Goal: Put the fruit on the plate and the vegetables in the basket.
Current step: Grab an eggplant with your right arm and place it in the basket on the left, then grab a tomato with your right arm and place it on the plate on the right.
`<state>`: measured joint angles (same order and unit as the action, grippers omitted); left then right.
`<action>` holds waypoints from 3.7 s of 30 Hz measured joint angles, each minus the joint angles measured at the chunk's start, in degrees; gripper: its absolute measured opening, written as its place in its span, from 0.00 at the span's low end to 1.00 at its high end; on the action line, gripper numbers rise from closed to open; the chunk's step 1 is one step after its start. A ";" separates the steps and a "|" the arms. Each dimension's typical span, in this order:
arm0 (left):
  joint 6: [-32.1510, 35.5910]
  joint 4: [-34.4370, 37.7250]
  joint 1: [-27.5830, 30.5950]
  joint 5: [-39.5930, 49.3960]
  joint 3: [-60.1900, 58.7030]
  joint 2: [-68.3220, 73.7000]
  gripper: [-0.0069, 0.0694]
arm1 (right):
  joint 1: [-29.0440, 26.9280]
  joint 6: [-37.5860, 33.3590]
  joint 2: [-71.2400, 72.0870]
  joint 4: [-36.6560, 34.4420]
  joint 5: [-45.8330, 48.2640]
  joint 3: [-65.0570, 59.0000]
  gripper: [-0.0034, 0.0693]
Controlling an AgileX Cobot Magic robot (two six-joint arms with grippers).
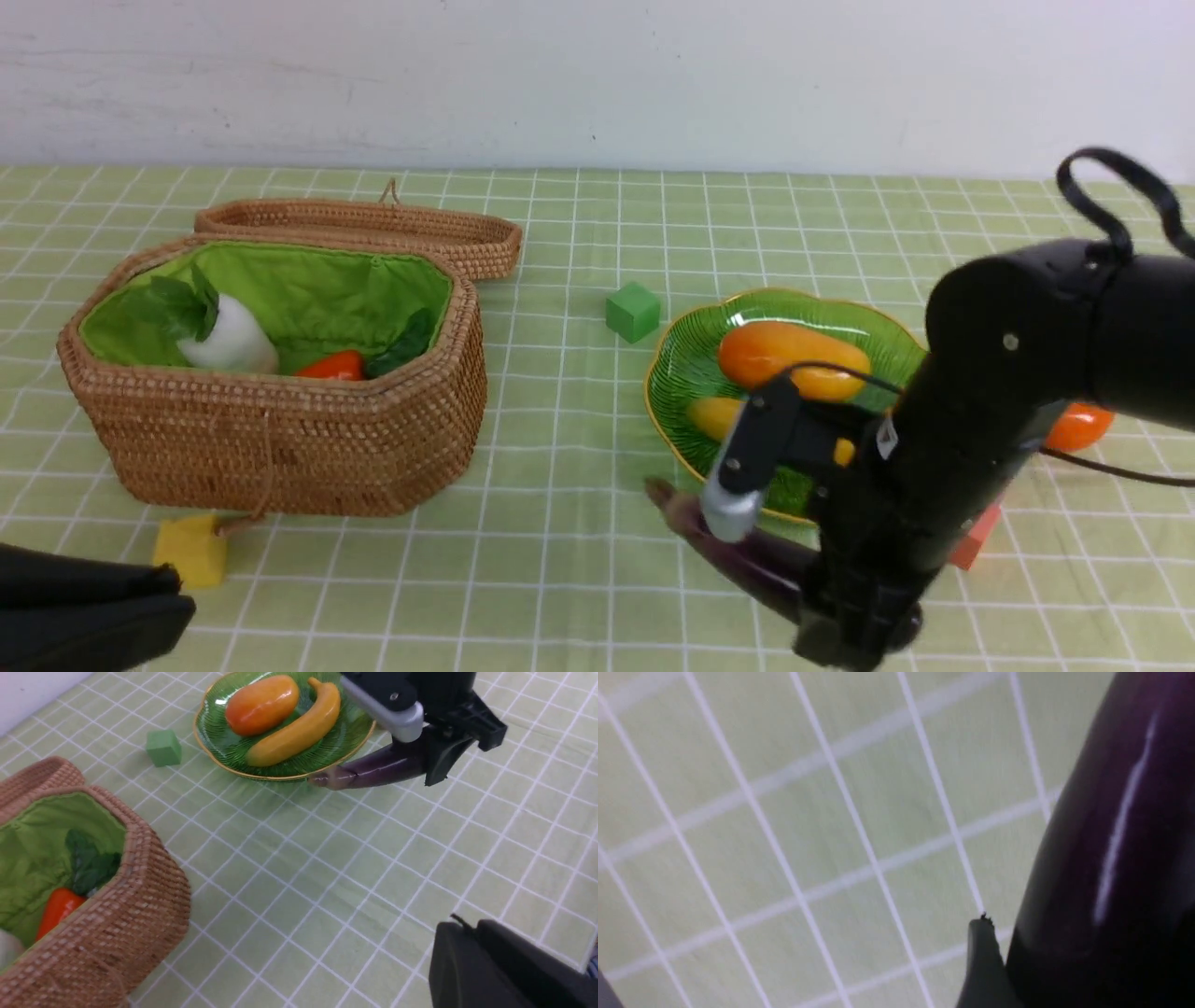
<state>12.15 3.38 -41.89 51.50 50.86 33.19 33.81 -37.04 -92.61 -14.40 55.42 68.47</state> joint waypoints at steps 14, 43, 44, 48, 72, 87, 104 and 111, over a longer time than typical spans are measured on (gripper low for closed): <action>-35.27 -32.48 0.00 -2.78 0.00 0.00 0.13 | 8.54 6.01 -18.59 -6.14 -10.65 43.82 0.62; -37.31 -30.92 0.00 -3.31 0.00 0.00 0.13 | 8.54 14.81 -27.47 4.62 5.90 62.63 0.70; -35.30 -28.53 0.00 -3.54 0.00 0.00 0.13 | 8.54 16.84 -25.68 6.70 9.83 62.76 0.63; -25.17 -16.80 0.00 -4.67 0.00 0.00 0.13 | 8.47 23.02 -20.28 15.99 15.91 62.41 0.31; 18.35 22.94 0.00 -8.88 0.00 0.87 0.14 | -47.55 44.84 -7.76 0.98 3.75 14.89 0.75; 18.19 23.14 0.00 -15.74 0.00 5.62 0.14 | -50.34 26.60 -23.27 -18.53 -15.26 14.88 0.93; 18.19 23.54 0.00 -16.47 0.00 5.62 0.14 | -46.28 21.33 -25.92 -24.06 -16.62 15.19 0.77; 18.19 23.63 0.00 -16.47 0.00 5.62 0.14 | -46.72 21.23 -25.33 -22.75 -15.12 15.19 0.77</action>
<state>30.34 27.01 -41.89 35.03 50.86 38.81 -12.91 -15.81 -117.94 -37.15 40.30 83.67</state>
